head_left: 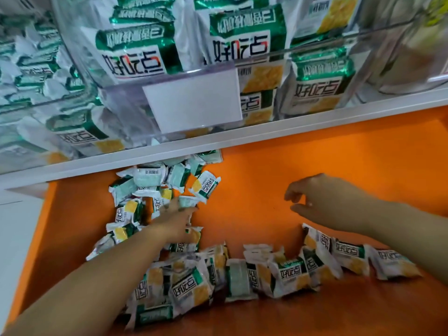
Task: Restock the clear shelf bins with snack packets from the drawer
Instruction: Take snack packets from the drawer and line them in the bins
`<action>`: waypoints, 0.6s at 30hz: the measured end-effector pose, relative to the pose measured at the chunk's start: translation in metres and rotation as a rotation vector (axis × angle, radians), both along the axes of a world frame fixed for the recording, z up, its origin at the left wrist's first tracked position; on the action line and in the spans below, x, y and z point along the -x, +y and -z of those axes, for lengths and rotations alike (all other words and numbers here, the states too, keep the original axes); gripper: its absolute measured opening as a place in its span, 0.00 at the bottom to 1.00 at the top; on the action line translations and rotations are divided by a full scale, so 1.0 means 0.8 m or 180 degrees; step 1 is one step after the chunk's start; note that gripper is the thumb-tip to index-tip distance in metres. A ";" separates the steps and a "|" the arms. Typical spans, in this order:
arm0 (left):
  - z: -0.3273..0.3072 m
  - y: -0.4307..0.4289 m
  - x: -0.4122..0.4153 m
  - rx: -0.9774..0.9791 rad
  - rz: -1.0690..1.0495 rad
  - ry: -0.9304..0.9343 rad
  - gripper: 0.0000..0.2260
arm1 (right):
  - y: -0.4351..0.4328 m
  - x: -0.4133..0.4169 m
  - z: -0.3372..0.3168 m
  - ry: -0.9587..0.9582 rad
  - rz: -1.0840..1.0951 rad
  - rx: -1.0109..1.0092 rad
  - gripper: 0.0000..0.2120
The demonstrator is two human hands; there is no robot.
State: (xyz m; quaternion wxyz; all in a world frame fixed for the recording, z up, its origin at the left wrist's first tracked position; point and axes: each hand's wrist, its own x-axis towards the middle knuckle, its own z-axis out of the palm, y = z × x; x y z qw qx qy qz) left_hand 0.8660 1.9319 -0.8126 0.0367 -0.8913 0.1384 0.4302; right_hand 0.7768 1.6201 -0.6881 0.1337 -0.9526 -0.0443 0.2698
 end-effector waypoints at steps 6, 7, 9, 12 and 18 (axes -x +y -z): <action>-0.011 -0.045 0.045 0.0015 0.0833 0.0068 0.32 | 0.001 0.002 -0.003 -0.0049 0.0017 -0.0113 0.13; -0.012 -0.050 0.050 0.0016 0.0941 0.0071 0.32 | 0.001 0.002 -0.004 -0.0053 0.0021 -0.0126 0.13; -0.012 -0.057 0.054 0.0106 0.1127 0.0069 0.32 | 0.000 0.003 -0.006 -0.0057 -0.0003 -0.0141 0.13; -0.020 -0.063 0.050 0.0182 0.1181 0.0101 0.32 | 0.001 0.001 -0.012 -0.0105 -0.0046 -0.0175 0.14; -0.088 -0.084 0.048 0.0725 0.0992 0.0056 0.32 | 0.010 -0.003 -0.043 -0.0308 -0.0113 -0.0344 0.14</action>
